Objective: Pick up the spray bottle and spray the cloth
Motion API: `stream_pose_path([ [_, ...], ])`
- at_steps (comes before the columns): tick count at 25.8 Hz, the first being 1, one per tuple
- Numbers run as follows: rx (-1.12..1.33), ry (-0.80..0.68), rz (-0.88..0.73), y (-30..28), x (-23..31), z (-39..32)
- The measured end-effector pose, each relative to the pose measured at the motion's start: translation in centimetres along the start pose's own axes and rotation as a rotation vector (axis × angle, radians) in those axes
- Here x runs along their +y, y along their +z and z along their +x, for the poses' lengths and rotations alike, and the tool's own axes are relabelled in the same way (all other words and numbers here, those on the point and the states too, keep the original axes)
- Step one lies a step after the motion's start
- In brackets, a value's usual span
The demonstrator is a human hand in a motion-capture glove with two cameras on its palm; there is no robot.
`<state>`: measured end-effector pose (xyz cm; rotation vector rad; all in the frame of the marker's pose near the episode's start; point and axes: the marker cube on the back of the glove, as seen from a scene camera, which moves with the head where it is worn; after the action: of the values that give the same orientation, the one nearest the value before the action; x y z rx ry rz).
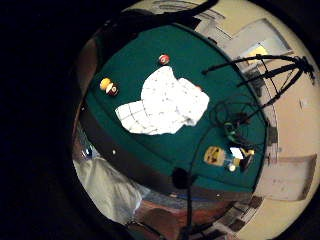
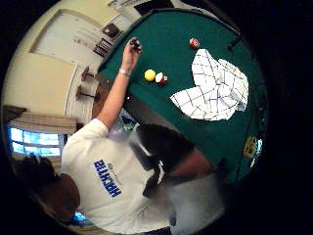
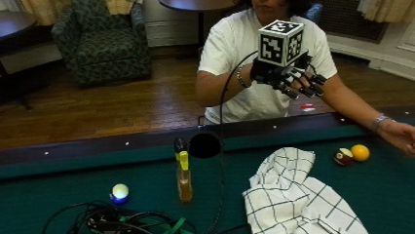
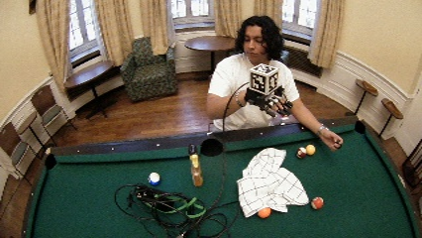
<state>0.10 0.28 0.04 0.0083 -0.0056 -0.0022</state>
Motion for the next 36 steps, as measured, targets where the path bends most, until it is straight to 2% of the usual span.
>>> stream_pose_path([
  [13,-0.017,0.062,0.019,0.4,2.4,2.3],
  [27,0.024,0.354,0.075,3.1,11.6,11.1],
  [36,0.026,0.497,0.109,2.9,16.7,15.7],
])
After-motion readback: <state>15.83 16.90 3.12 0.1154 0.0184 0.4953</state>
